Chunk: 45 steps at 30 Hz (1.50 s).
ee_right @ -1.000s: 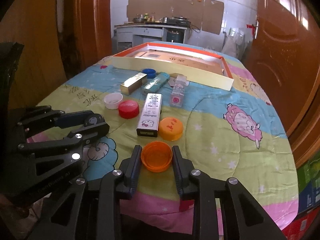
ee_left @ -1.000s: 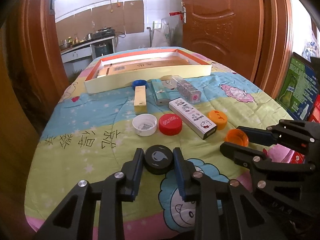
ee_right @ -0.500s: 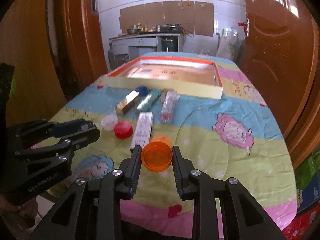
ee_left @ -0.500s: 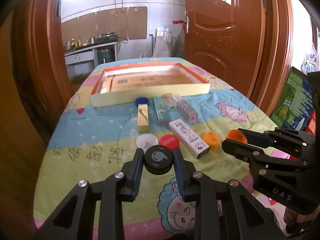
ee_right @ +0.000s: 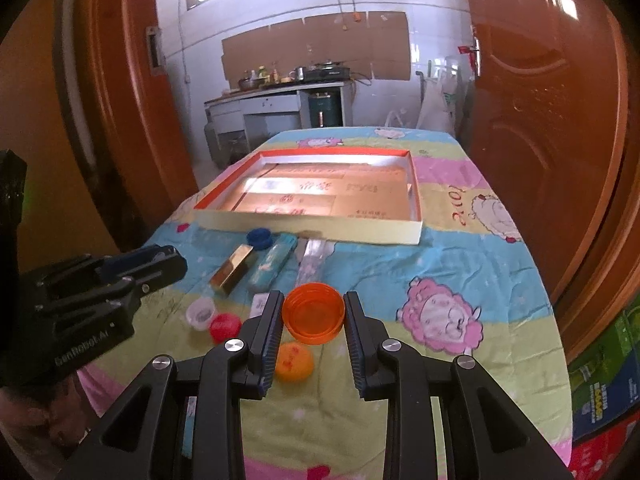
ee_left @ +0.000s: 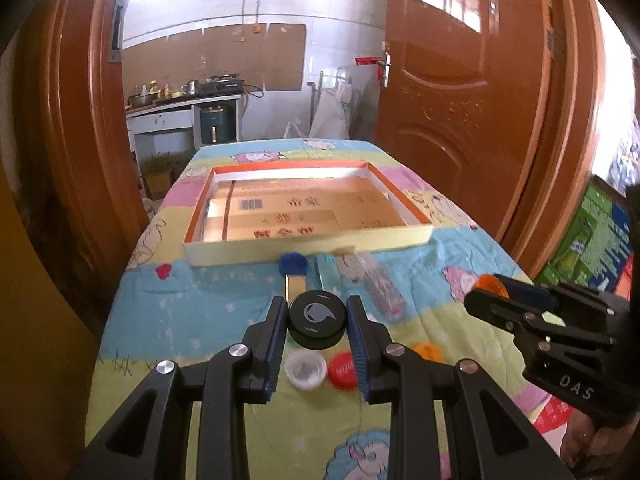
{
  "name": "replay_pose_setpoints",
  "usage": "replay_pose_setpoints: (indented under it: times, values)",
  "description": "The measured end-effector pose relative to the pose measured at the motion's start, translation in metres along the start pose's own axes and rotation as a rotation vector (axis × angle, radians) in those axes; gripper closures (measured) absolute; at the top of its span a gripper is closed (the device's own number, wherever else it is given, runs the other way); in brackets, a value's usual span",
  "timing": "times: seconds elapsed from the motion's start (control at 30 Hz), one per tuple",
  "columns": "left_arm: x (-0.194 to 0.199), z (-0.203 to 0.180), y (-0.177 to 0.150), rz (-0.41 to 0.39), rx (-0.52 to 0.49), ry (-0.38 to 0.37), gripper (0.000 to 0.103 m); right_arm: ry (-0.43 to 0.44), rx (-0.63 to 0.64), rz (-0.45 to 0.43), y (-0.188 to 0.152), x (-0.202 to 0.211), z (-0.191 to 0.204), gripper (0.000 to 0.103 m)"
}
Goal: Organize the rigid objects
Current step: 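Carry both caps over the cardboard tray box with both grippers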
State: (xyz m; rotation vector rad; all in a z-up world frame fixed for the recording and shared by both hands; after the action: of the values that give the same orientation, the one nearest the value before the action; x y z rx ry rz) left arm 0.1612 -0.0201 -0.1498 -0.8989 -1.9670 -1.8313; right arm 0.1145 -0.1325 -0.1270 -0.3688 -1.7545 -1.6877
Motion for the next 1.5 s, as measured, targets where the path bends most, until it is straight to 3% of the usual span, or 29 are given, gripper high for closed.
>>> replay_pose_setpoints:
  times: [0.87, 1.5]
  values:
    - [-0.070, 0.033, 0.106, -0.004, 0.110, 0.053, 0.073, 0.009, -0.018, -0.015, 0.092, -0.067, -0.043, 0.072]
    - [-0.139, 0.062, 0.136, 0.092, 0.147, 0.105, 0.073, 0.020, 0.031, 0.042, 0.137, -0.139, -0.061, 0.072]
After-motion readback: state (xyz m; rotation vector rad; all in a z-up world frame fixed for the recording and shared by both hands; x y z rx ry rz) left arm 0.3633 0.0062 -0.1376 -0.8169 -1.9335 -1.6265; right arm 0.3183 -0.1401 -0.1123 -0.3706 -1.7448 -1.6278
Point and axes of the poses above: each gripper's, at about its wrist camera, not at the fingertips, and x roughly against the way its jaws point, z to its left, y to its top, the point moved 9 cm from there along -x, roughly the way its jaws point, and after that the axes turned 4 degrees about x, right-handed, at the moved point
